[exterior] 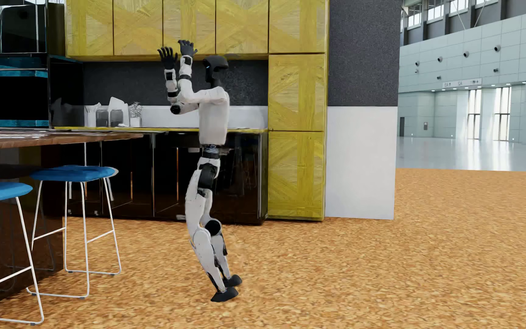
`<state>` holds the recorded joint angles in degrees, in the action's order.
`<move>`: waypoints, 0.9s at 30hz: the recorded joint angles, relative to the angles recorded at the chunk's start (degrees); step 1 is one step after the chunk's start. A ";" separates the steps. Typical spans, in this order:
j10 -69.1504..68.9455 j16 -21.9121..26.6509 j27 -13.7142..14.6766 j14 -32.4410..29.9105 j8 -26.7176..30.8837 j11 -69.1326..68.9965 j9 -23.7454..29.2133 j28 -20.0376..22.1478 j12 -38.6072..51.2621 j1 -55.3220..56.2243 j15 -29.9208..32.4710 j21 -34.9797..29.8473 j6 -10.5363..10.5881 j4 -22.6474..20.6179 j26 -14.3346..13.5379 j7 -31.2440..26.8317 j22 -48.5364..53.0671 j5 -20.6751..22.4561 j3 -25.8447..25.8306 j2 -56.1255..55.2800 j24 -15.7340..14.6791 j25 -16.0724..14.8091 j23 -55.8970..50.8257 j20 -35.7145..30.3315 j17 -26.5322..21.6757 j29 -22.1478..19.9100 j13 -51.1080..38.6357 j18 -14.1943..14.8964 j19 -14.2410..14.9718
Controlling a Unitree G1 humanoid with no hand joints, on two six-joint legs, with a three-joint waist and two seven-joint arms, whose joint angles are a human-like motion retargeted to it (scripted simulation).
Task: Stand still
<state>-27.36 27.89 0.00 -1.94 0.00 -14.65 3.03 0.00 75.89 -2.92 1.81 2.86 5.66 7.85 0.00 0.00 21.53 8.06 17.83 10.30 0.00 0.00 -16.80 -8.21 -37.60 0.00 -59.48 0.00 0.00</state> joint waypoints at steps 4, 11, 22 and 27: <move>0.05 0.59 0.00 -0.29 0.00 1.07 0.21 0.00 -0.36 0.43 1.38 2.33 -0.69 0.14 0.00 0.00 0.13 -0.02 -1.24 -0.15 0.00 0.00 -4.86 0.58 0.05 0.00 -1.58 0.00 0.00; -0.11 2.39 0.00 -1.05 0.00 0.18 1.37 0.00 -4.19 1.45 0.95 3.15 -1.60 0.64 0.00 0.00 1.21 0.35 -2.89 -1.22 0.00 0.00 -10.40 2.10 0.18 0.00 -3.47 0.00 0.00; 0.85 7.94 0.00 -4.49 0.00 -0.36 -0.12 0.00 -30.45 2.14 1.56 -0.97 -1.82 0.32 0.00 0.00 10.55 -0.06 -3.35 -3.28 0.00 0.00 -15.38 2.43 -1.08 0.00 15.42 0.00 0.00; 1.05 4.25 0.00 -7.12 0.00 3.18 -1.22 0.00 -78.93 4.66 9.15 -19.24 0.57 -0.64 0.00 0.00 -2.48 -0.99 -4.32 -4.08 0.00 0.00 -2.19 -13.05 3.62 0.00 60.47 0.00 0.00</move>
<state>-26.31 32.14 0.00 -9.06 0.00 -11.47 1.81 0.00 -3.04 1.74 10.96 -16.38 6.23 7.20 0.00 0.00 19.05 7.07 13.51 6.21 0.00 0.00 -18.99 -21.26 -33.99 0.00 0.99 0.00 0.00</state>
